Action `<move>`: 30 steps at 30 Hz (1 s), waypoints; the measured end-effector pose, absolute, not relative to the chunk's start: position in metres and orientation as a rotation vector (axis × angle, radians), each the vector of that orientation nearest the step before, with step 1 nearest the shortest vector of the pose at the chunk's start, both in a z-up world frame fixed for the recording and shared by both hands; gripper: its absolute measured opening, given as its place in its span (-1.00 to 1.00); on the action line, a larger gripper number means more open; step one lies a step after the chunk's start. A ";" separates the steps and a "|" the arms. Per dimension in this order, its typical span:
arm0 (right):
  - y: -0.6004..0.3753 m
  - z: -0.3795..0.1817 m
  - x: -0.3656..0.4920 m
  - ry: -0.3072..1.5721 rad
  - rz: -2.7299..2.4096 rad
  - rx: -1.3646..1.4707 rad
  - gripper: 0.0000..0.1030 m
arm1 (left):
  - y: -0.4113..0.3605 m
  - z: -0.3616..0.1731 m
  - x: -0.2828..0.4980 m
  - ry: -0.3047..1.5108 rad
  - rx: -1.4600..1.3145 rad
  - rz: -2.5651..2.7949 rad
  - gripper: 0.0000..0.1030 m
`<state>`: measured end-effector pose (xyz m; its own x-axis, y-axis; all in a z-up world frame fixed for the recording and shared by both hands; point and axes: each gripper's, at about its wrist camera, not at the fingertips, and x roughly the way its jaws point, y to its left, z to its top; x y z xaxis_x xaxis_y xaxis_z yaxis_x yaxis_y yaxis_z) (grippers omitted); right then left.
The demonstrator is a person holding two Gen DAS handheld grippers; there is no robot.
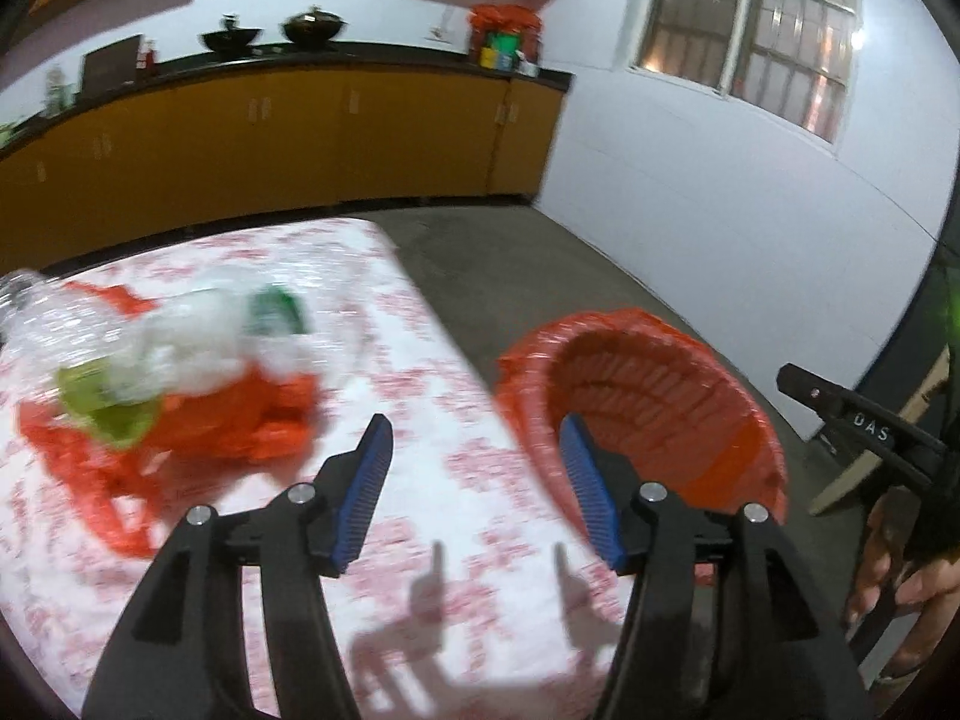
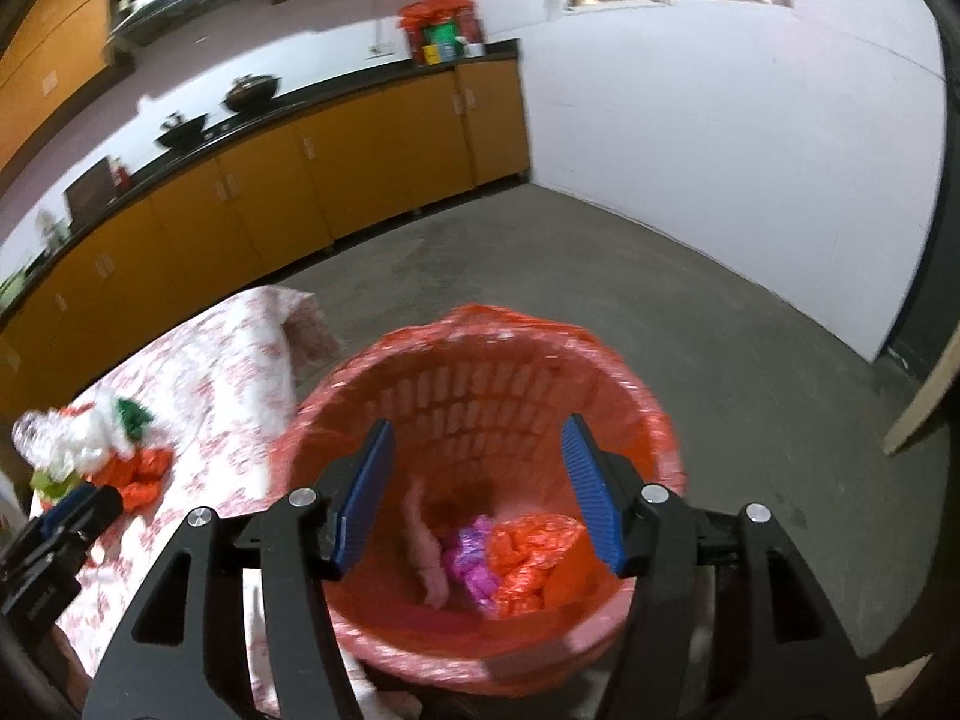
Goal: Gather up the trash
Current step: 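Carry the orange and clear bags to the basket and release both, then move both tools back over the remaining bags on the table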
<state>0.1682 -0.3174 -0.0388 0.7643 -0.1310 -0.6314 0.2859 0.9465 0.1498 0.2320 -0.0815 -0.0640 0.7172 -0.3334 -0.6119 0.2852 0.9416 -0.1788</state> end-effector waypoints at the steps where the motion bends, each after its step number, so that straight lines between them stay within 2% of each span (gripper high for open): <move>1: -0.309 -0.037 0.170 0.663 -0.210 0.225 0.21 | -0.073 -0.064 0.230 0.684 -0.076 -0.328 0.15; 4: -0.286 -0.033 0.176 0.656 -0.170 0.178 0.28 | -0.041 -0.061 0.218 0.654 -0.072 -0.251 0.17; 12: -0.204 -0.025 0.197 0.636 0.031 0.120 0.28 | 0.037 -0.058 0.189 0.582 -0.053 -0.055 0.28; 22: -0.092 -0.021 0.244 0.652 0.220 0.069 0.27 | 0.138 -0.057 0.181 0.554 -0.177 0.177 0.43; 30: -0.043 -0.034 0.292 0.712 0.216 0.063 0.28 | 0.178 -0.060 0.173 0.558 -0.232 0.257 0.45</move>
<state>0.2916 -0.0434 -0.0344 0.7357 0.2175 -0.6414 -0.1747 0.9759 0.1305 0.1734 0.1783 -0.0604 0.8179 0.1765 -0.5476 -0.3012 0.9423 -0.1463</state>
